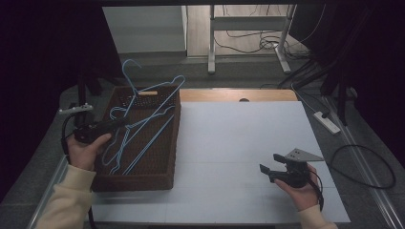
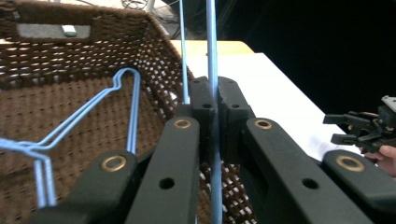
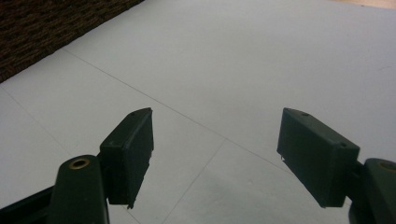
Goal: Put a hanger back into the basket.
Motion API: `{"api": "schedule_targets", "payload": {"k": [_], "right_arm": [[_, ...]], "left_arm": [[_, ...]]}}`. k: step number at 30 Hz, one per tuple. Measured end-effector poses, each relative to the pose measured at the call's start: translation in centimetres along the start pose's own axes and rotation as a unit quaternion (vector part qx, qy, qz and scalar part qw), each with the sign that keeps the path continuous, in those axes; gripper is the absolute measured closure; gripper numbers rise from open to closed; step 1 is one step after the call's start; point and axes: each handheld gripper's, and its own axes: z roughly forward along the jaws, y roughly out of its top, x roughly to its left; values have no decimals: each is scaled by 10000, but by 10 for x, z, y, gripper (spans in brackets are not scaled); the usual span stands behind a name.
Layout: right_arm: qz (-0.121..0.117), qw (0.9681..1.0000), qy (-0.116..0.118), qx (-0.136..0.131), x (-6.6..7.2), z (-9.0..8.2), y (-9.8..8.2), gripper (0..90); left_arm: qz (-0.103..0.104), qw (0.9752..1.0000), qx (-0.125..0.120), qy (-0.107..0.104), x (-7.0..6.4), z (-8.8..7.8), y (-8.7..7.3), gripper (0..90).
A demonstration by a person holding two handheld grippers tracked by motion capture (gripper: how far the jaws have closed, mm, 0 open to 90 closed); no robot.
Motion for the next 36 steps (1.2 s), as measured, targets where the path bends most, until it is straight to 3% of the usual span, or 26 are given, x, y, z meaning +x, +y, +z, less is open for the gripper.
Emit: {"api": "schedule_targets", "payload": {"k": [5, 11, 23, 32, 36], "right_arm": [[6, 10000, -13, 9, 0, 0, 0, 278], [-4, 10000, -17, 17, 0, 1, 0, 278], [-34, 10000, -20, 59, 1, 2, 0, 278], [-43, 10000, -18, 63, 1, 2, 0, 278], [-42, 10000, -19, 67, 1, 2, 0, 278]], "left_arm": [[-14, 9998, 103, 183, 13, -7, -5, 864], [-56, 9995, 172, 263, 20, -9, -9, 864], [-84, 9974, 625, 334, 30, 5, -20, 864], [-111, 9940, 1027, 353, 33, 26, -28, 864], [-219, 9908, 1259, 440, 37, 33, -31, 863]]}}
